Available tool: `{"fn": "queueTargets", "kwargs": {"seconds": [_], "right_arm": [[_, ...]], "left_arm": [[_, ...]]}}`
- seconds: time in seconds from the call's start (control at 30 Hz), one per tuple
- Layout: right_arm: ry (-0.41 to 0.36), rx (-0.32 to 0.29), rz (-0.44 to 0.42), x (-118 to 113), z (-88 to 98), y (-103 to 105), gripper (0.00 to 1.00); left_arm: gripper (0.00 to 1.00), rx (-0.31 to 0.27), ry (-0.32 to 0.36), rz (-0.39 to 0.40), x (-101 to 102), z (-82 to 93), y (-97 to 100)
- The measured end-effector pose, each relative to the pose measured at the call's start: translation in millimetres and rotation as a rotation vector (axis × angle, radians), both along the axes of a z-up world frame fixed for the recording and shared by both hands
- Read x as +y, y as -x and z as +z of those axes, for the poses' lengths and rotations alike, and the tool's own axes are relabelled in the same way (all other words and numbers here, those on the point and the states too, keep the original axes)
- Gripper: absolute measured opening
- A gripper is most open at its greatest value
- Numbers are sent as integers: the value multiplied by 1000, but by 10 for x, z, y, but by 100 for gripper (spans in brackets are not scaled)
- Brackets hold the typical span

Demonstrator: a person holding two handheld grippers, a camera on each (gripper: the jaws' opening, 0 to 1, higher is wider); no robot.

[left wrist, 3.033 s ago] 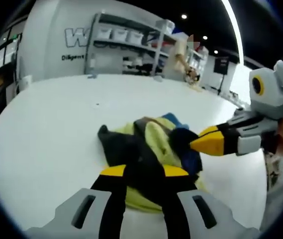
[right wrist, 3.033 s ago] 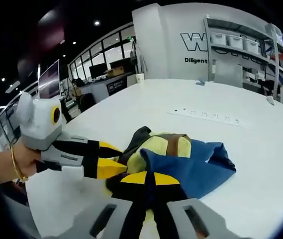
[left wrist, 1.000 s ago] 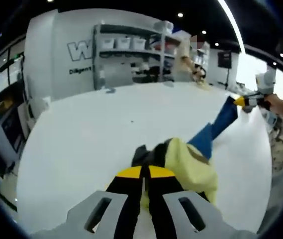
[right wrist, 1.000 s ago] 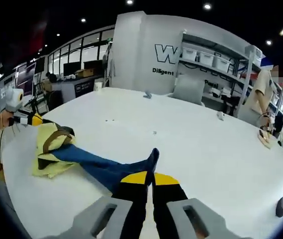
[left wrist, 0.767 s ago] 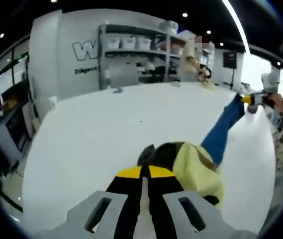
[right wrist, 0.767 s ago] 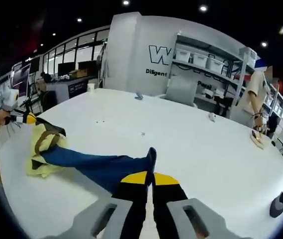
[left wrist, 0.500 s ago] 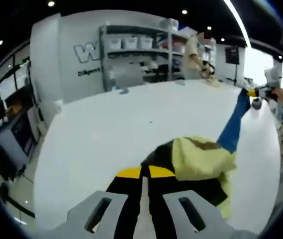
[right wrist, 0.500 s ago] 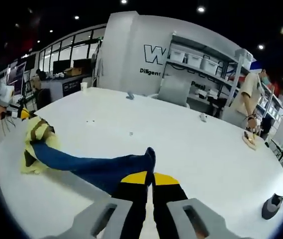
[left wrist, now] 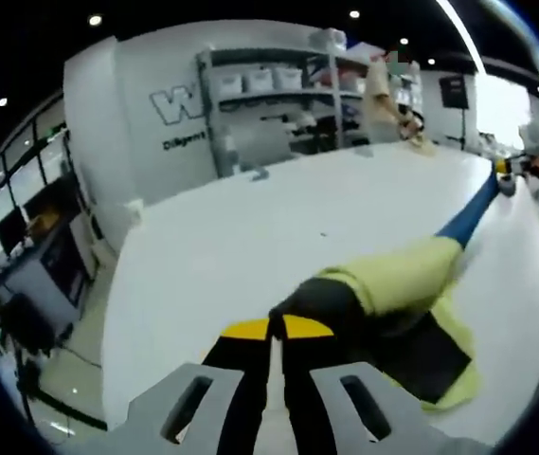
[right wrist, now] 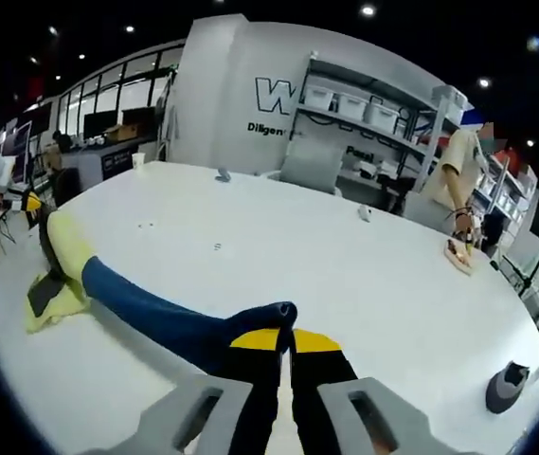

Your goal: Fold the garment on the visible template until the final outline fits inside the template.

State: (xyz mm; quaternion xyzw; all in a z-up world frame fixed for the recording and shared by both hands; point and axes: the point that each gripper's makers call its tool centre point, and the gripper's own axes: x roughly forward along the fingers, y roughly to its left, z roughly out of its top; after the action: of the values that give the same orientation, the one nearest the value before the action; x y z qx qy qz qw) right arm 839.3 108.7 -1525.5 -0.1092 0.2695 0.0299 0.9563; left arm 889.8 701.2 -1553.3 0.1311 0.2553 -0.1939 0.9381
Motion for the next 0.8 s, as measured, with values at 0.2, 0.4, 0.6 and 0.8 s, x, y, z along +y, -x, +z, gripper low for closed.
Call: {"fn": "queueTargets", "kwargs": {"seconds": [0.2,0.4,0.6,0.8], "right_arm": [[-11,24,-11,-65,-112,-96,0],[-6,50,-15,-86,-261,-165,0],[-1,57,-10,-43,-332,-228,0],[-19,66,-10,-22,-398,-206,0]], "left_arm": [[0,24,-33,-25,25,-64,-98],[1,53,-45,-13,142,-249,-258],[1,78,-37,9,173,-387,-264],[3,95,-13,103,402,-485,-238]]}}
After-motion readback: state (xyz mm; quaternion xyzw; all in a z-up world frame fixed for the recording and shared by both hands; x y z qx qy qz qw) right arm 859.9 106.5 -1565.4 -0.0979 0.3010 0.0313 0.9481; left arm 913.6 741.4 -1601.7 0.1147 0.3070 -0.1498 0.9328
